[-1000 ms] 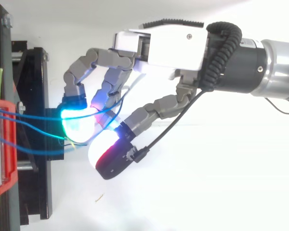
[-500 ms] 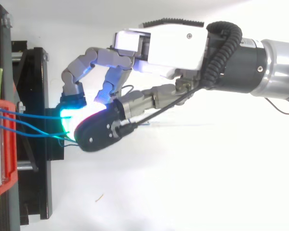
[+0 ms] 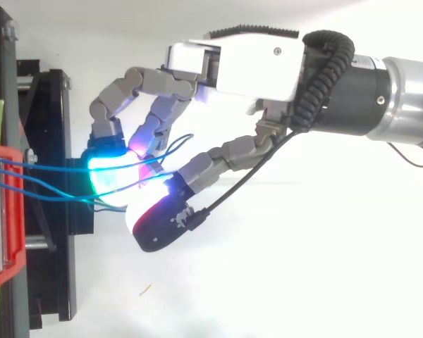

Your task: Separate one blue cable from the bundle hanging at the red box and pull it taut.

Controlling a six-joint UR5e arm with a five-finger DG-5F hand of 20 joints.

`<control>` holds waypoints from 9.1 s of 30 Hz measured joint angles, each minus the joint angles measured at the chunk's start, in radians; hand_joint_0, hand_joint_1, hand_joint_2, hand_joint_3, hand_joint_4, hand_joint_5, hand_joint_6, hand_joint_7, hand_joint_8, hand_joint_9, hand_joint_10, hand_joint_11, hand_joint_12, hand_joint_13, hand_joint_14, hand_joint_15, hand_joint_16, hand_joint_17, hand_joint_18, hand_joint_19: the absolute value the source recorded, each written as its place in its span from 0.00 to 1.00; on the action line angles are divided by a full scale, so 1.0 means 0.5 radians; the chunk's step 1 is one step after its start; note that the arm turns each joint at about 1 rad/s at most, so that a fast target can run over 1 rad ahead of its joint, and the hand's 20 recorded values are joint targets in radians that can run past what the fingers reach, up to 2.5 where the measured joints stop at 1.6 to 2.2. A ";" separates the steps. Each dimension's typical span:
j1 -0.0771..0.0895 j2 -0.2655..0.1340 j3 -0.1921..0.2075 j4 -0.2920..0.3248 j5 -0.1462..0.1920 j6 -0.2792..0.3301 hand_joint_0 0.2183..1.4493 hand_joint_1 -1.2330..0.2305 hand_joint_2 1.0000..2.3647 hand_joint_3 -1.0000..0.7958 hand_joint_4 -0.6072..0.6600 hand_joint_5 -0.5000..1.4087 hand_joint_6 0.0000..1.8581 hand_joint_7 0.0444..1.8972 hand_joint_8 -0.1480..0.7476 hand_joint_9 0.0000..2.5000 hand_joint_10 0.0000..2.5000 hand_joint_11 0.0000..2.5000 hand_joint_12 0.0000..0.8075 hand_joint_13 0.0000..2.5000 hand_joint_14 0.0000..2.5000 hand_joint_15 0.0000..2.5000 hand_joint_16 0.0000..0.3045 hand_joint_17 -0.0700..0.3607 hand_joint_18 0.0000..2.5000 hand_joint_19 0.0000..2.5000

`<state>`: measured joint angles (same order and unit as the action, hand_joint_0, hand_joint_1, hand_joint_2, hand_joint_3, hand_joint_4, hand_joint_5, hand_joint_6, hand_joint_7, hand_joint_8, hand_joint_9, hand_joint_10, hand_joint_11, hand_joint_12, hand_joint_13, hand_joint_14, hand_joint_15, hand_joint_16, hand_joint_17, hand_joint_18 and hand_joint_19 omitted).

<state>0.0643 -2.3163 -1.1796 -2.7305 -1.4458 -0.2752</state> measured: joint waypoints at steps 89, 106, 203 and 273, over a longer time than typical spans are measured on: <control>-0.008 0.000 -0.001 0.011 0.011 0.046 0.23 0.57 0.00 0.28 0.59 0.19 0.44 0.55 0.57 0.53 0.00 0.60 0.50 0.51 0.01 0.40 0.16 0.42 0.45 0.27; -0.022 -0.015 -0.003 0.013 0.062 0.087 0.26 0.52 0.00 0.28 0.59 0.19 0.43 0.56 0.54 0.51 0.15 0.65 0.45 0.58 0.02 0.64 0.16 0.42 0.45 0.30; 0.028 0.069 -0.003 -0.021 0.259 -0.020 0.25 0.42 0.00 0.28 0.63 0.17 0.47 0.50 0.56 0.38 0.67 0.51 0.47 0.49 0.65 0.51 0.16 0.42 0.51 0.39; 0.060 0.070 -0.017 -0.245 0.290 0.269 0.35 0.30 0.01 0.57 0.35 0.19 0.50 0.59 0.58 0.32 1.00 0.46 0.50 0.39 1.00 0.52 0.16 0.42 0.63 0.62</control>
<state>0.0942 -2.2813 -1.1882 -2.8529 -1.3006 -0.1405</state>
